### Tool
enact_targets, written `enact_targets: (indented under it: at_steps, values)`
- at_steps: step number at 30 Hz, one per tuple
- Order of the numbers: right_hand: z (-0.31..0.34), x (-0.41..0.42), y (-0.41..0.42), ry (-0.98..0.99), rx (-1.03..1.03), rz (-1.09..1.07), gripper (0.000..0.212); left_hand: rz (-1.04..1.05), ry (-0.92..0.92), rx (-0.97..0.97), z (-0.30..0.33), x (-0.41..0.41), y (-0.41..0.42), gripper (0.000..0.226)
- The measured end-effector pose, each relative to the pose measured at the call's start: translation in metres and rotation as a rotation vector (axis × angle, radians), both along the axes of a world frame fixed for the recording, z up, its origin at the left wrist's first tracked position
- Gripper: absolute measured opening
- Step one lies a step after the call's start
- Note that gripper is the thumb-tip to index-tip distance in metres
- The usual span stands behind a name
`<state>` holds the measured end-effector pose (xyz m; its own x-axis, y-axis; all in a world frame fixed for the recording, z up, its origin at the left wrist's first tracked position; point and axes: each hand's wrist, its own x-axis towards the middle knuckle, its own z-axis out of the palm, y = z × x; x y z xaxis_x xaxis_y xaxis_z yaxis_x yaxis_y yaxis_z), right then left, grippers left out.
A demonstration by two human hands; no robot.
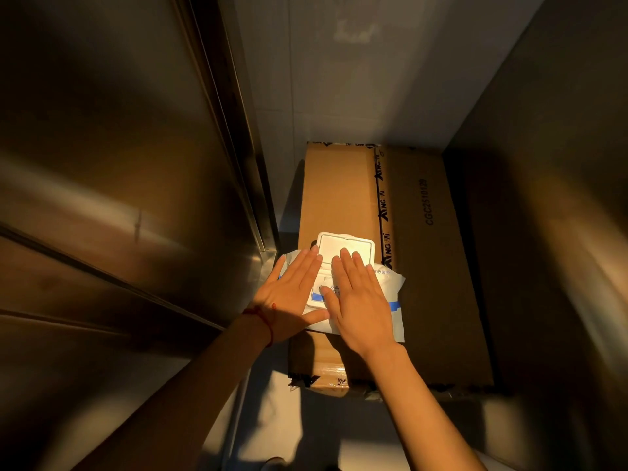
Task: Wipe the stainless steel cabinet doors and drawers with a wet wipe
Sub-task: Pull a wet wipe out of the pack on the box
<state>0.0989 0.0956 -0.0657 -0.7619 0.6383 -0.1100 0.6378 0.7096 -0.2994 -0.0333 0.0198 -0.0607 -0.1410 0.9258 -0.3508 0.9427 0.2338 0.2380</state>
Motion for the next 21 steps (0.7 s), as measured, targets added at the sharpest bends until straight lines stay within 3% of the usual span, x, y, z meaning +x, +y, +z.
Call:
enact_targets:
  at_steps: [3,6,14,21]
  values:
    - [0.001,-0.003,-0.002,0.017,0.006,-0.016,0.058,-0.017,0.037,0.000,0.001,0.001,-0.001,0.106]
    - [0.003,-0.005,-0.007,0.044,0.017,-0.026,0.058,-0.022,0.153,0.020,-0.004,0.003,-0.003,0.070]
    - [0.010,-0.008,-0.008,0.132,-0.019,-0.070,0.048,-0.030,0.218,-0.007,-0.005,0.003,-0.003,0.072]
    - [0.025,-0.009,-0.011,0.095,0.105,0.033,0.033,-0.017,0.214,0.050,-0.012,0.004,-0.005,0.070]
